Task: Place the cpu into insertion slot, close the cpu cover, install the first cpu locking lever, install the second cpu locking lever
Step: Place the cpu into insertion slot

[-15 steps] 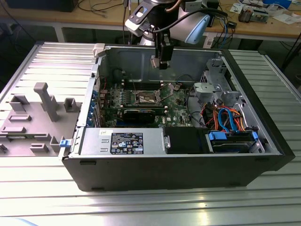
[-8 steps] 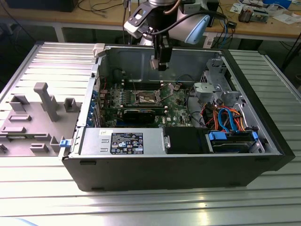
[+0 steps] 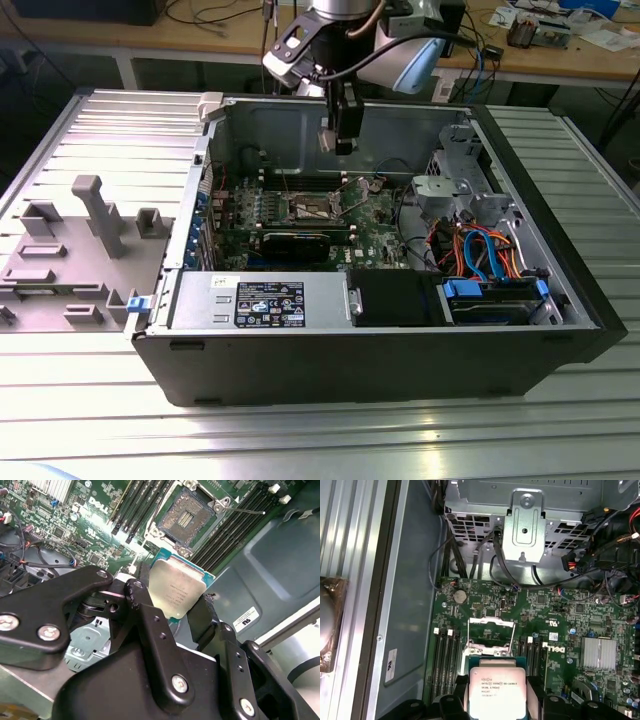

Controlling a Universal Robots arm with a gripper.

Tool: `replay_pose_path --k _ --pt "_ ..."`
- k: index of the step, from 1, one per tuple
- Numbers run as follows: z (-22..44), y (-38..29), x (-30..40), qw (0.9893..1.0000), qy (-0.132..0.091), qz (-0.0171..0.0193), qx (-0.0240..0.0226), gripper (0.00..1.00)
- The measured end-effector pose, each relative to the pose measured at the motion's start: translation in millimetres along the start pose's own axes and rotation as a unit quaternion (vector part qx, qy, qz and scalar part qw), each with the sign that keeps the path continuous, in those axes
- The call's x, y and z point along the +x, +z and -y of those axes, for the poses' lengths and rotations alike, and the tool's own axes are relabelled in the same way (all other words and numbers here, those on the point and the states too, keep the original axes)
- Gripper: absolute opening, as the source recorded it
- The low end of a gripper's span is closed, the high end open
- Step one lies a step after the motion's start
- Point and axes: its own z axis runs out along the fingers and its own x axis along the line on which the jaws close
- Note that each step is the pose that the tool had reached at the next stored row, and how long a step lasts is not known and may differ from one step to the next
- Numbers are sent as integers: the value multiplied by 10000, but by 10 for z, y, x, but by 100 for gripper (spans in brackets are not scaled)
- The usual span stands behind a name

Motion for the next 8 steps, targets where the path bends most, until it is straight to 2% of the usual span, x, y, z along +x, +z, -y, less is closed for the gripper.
replay_pose_path --k 8 --pt "3 30 -1 10000 0 0 -1 54"
